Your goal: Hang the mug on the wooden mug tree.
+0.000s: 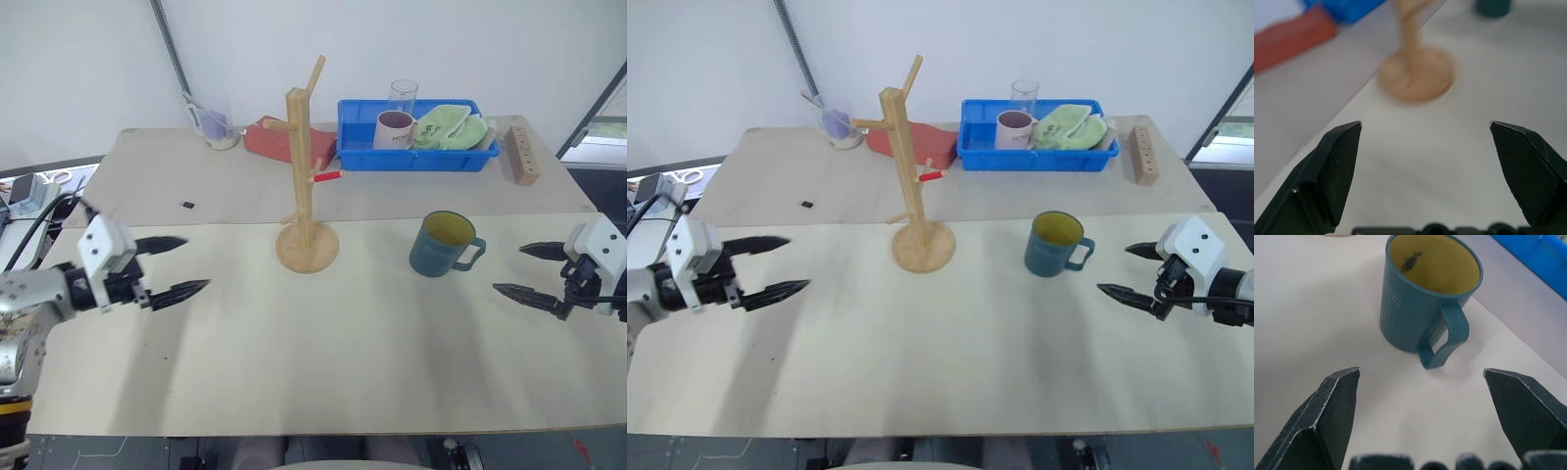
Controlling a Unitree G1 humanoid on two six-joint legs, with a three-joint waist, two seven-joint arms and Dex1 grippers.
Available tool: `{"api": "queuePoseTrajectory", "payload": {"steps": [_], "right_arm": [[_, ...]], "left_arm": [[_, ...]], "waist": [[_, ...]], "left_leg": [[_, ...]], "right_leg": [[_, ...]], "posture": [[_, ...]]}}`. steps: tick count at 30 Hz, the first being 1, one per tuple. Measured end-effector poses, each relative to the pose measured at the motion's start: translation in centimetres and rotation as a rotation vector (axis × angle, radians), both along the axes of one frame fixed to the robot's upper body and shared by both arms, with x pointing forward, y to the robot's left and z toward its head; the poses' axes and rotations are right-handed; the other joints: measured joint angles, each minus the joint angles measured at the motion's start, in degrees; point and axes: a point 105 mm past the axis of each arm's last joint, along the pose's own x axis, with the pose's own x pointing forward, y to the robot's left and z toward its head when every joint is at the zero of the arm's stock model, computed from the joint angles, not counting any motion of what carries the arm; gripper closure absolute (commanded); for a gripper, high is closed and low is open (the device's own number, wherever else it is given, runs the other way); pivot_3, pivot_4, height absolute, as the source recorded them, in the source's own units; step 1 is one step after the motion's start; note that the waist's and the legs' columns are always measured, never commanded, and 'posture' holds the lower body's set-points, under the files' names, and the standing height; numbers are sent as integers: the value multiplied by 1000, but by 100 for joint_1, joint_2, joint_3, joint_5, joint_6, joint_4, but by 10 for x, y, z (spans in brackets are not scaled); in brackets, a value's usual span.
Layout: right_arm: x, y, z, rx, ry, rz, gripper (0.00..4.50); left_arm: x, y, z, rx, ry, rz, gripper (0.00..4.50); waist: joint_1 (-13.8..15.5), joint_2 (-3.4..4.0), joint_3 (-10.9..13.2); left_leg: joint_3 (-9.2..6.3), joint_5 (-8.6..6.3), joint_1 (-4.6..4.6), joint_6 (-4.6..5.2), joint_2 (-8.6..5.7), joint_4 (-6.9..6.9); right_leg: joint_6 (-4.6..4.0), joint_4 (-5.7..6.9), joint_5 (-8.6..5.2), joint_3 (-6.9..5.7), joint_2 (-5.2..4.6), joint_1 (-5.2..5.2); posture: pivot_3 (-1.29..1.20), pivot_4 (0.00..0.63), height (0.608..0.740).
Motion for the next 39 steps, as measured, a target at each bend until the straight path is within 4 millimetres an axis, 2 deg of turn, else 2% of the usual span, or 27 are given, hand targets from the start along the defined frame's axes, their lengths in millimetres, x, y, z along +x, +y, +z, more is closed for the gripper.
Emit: {"api": "queuePoseTrajectory", "payload": {"steps": [3, 5, 12, 16, 21, 23, 29, 39], "right_arm": [[-4, 13, -7, 68, -57, -54, 20], [-4, 20, -13, 122, -94, -118, 20], [7, 27, -37, 270, -190, -451, 20], [13, 28, -46, 291, -202, -539, 20], [25, 21, -56, 311, -214, -634, 20], [28, 20, -60, 322, -203, -646, 20], [36, 16, -66, 330, -190, -669, 20], [51, 21, -55, 369, -216, -659, 20]], "left_arm": [[-10, -42, 5, -58, 0, -178, 0], [-17, -62, 7, -88, 12, -272, 0], [-29, -103, 13, -100, 3, -502, 0], [-28, -110, 9, -86, 17, -546, 0], [-27, -116, 11, -75, 9, -581, 0], [-27, -117, 14, -79, 0, -589, 0], [-27, -120, 15, -83, -5, -597, 0], [-26, -120, 14, -86, -2, -584, 0]], "waist": [[-26, -2, -1], [-62, -3, -1], [-110, -6, -3], [-116, -6, -3], [-123, -5, -4], [-128, -5, -4], [-147, -5, -4], [-186, -4, -4]], "left_leg": [[-14, 3, 1, 3, 4, 6], [-26, 3, 7, 5, 6, 10], [-33, 3, 16, 6, 4, 11], [-32, 4, 13, 6, 1, 12], [-33, 4, 12, 8, 1, 9], [-33, 28, 12, 46, 2, 9], [-35, 32, 12, 52, 2, 7], [-36, 34, 11, 55, 2, 6]], "right_leg": [[10, 6, 5, 6, 20, 8], [11, 11, 6, 17, 37, 8], [10, 9, 5, 24, 40, 9], [10, 8, 5, 28, 40, 8], [10, 10, 5, 28, 41, 8], [10, 10, 5, 28, 41, 10], [10, 12, 5, 28, 43, 11], [11, 12, 5, 30, 45, 13]], "posture": [[0, 150, 740], [0, 150, 740], [0, 150, 740], [0, 150, 740], [0, 150, 740], [0, 150, 740], [0, 150, 740], [0, 150, 740]]}}
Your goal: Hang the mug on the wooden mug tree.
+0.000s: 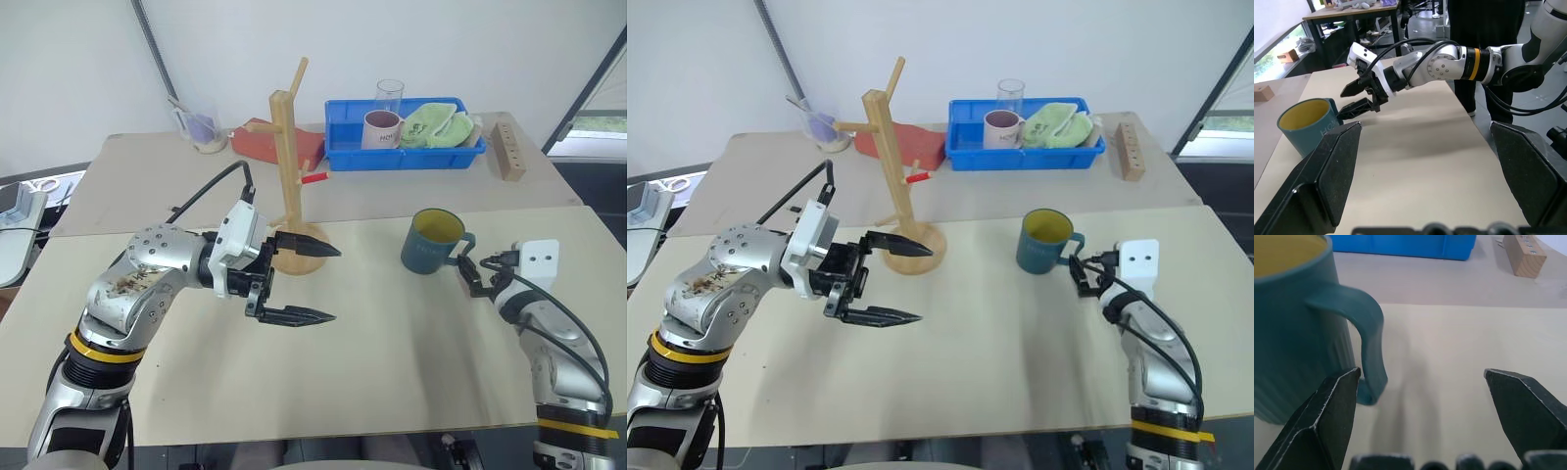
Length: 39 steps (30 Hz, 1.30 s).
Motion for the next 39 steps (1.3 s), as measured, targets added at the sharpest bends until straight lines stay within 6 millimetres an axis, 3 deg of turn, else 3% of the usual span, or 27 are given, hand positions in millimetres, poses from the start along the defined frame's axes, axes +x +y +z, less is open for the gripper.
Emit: {"api": "queuePoseTrajectory", "payload": {"steps": [11, 14, 24, 25, 29, 33, 34, 37, 39], "right_arm": [[8, 5, -11, 36, 38, 14, 20], [13, 5, -15, 55, 50, 10, 793], [22, 9, -19, 114, 49, 45, 4273], [22, 10, -18, 116, 50, 53, 4456], [22, 15, -13, 81, 48, 111, 4456], [18, 28, 14, -162, 28, 277, 4456], [15, 34, 26, -292, 24, 358, 4456], [11, 65, 58, -646, -16, 606, 4456], [13, 89, 82, -790, -86, 729, 4456]], "left_arm": [[1, 0, 0, 4, -5, 9, 0], [1, 0, -1, 5, -7, 13, 0], [4, -1, 0, -8, -2, 34, 0], [4, -1, 0, -11, 0, 39, 0], [6, 4, -3, -22, 38, 78, 0], [14, 27, -1, -37, 67, 214, 0], [15, 36, -2, -39, 78, 262, 0], [18, 57, -5, -41, 96, 380, 0], [20, 65, -1, -63, 102, 427, 0]], "waist": [[-3, 0, 0], [-10, 0, 0], [-10, 1, -1], [-10, 1, -1], [-15, 2, -1], [-31, 4, -1], [-37, 8, -1], [-50, 6, 2], [-51, -2, 7]], "left_leg": [[0, 0, 0, 0, 0, -1], [0, 0, 0, 1, 0, -1], [-1, 2, -1, 3, 0, -1], [-1, 2, -1, 3, 0, -1], [0, 2, -2, 3, 0, -1], [-2, 1, 2, 5, 3, -4], [1, 1, 3, 5, 3, -4], [1, -10, 13, -10, 4, -4], [0, -21, 14, -27, 4, -6]], "right_leg": [[0, 0, 0, 0, 0, 0], [0, 0, 0, 1, 1, 0], [1, 1, 0, 2, 3, 2], [1, 1, 0, 2, 3, 2], [1, 2, 0, 4, 3, 0], [1, 2, 0, 6, 6, -3], [1, 1, 0, 9, 5, -6], [0, 0, -1, 7, 2, -10], [-1, -1, -1, 4, 1, -13]], "posture": [[0, 150, 740], [0, 150, 740], [0, 150, 740], [0, 150, 740], [0, 150, 740], [0, 150, 740], [0, 150, 740], [0, 150, 740], [0, 150, 740]]}}
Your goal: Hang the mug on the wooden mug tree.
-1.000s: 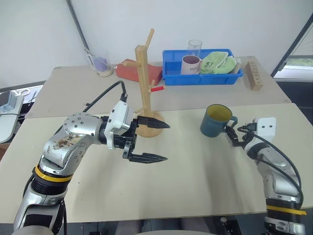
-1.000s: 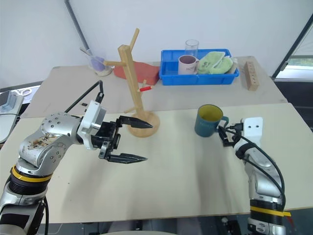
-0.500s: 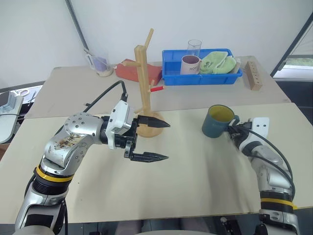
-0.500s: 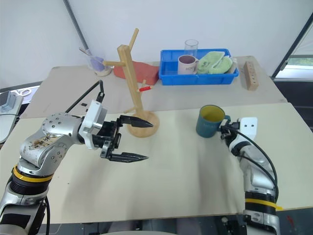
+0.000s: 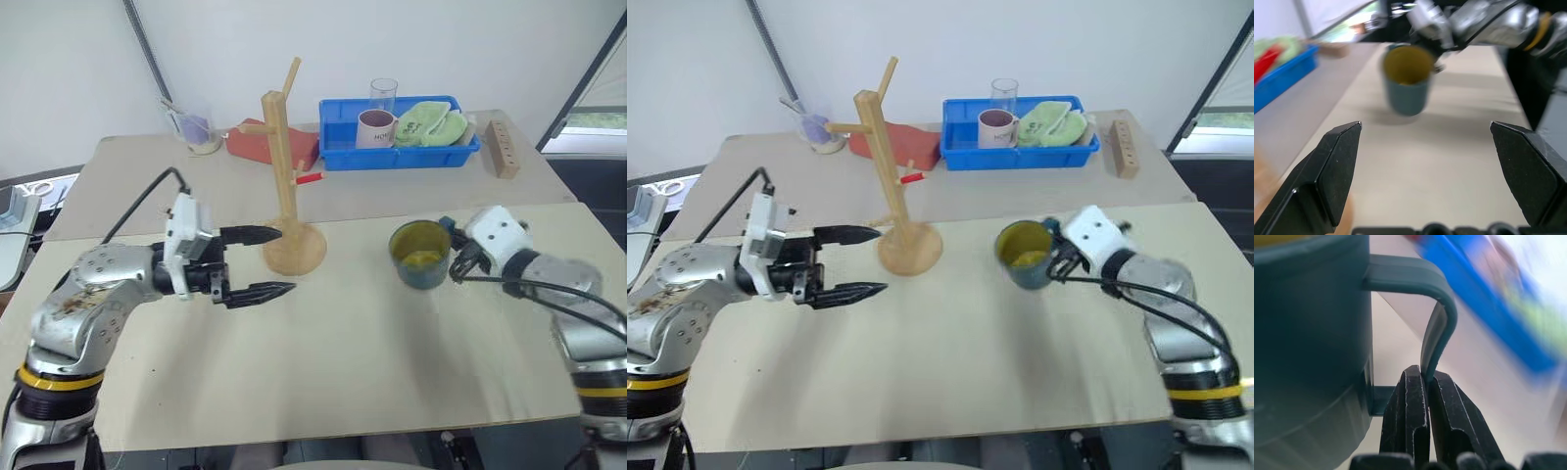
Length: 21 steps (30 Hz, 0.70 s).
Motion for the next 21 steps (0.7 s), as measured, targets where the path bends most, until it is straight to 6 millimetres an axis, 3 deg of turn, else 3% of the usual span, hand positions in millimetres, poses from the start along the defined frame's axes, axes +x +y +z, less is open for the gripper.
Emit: {"api": "queuePoseTrajectory", "payload": {"steps": [3, 7, 11, 14, 21], "right_arm": [[5, 35, 39, -121, -119, 173, 4456], [17, 65, 68, -210, -189, 292, 4456], [25, 85, 77, -235, -175, 367, 4456], [29, 89, 82, -255, -175, 395, 4456], [40, 98, 76, -313, -154, 443, 4456]], "left_arm": [[2, 8, 8, -27, -9, 44, 0], [5, 13, 13, -65, 1, 79, 0], [7, 14, 21, -134, 14, 90, 0], [6, 15, 20, -133, 23, 88, 0], [-5, 6, 20, -124, 28, 17, 0]], "waist": [[18, -5, 3], [61, -19, 11], [69, -15, 9], [67, -5, 3], [32, 9, -6]], "left_leg": [[3, -6, -1, -12, -1, 0], [6, -4, -7, -12, -2, 2], [4, 15, -7, 18, -1, -6], [3, 19, -4, 25, 0, -11], [3, 18, 0, 23, 1, -12]], "right_leg": [[0, -4, 0, -2, -4, 0], [0, -2, 1, -4, -5, 5], [2, 2, 2, -4, -2, 6], [2, 3, 2, -4, 1, 6], [1, 7, 2, -2, 2, 6]], "posture": [[0, 150, 740], [0, 150, 740], [0, 150, 740], [0, 150, 740], [0, 150, 740]]}}
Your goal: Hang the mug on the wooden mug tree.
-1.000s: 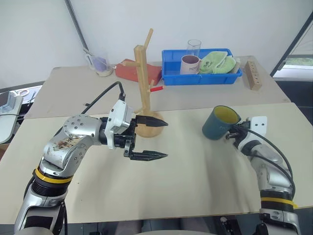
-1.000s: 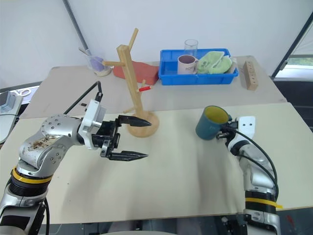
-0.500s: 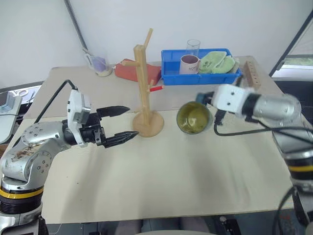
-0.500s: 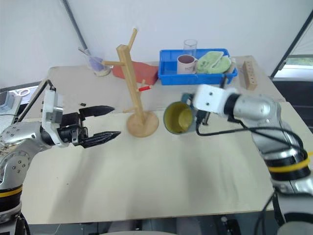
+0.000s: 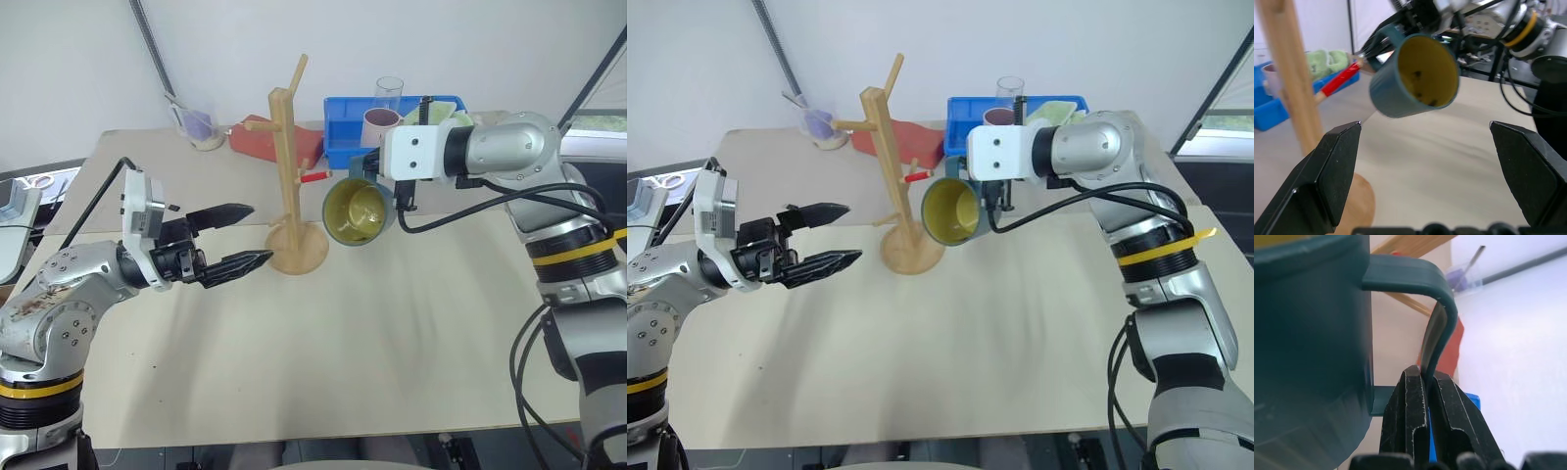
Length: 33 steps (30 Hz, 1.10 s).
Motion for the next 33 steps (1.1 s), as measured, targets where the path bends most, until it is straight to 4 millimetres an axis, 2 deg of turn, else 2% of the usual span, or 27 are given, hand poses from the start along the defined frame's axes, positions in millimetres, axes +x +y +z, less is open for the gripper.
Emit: {"api": "queuePoseTrajectory", "payload": {"steps": [7, 10, 18, 22, 31, 33], "right_arm": [[9, 17, 3, -27, -13, 39, 4456], [14, 21, -1, -37, 1, 43, 4456], [22, 30, 3, -54, -14, 54, 4456], [24, 33, 1, -52, -11, 65, 3053], [23, 35, 11, -52, -50, 75, 14], [21, 26, 14, -58, -46, 73, 14]], "left_arm": [[2, -8, 8, 3, -34, -11, 0], [6, -5, 7, -1, -25, 10, 0], [14, 4, 1, 16, -32, 67, 0], [16, 5, 0, 26, -39, 85, 0], [20, 6, -2, 38, -47, 121, 0], [23, 9, -2, 58, -70, 150, 0]], "waist": [[0, 3, -2], [-1, 3, -2], [-6, 4, -2], [-5, 4, -2], [-1, 4, -2], [13, 4, -2]], "left_leg": [[-2, 1, 4, 1, 0, 0], [-2, 2, 3, 3, 0, 0], [-4, 2, 4, 3, 0, -1], [-4, 2, 4, 3, 0, -1], [-4, 2, 4, 3, 0, -1], [-4, 2, 4, 3, 0, -1]], "right_leg": [[0, 6, 0, 1, 2, 1], [0, 7, 1, 1, 3, 0], [0, 11, 0, 1, 5, 0], [0, 13, 1, 1, 5, 0], [-1, 15, 1, 1, 5, 0], [-1, 15, 0, 1, 5, 1]], "posture": [[0, 150, 740], [0, 150, 740], [0, 150, 740], [0, 150, 740], [0, 150, 740], [0, 150, 740]]}}
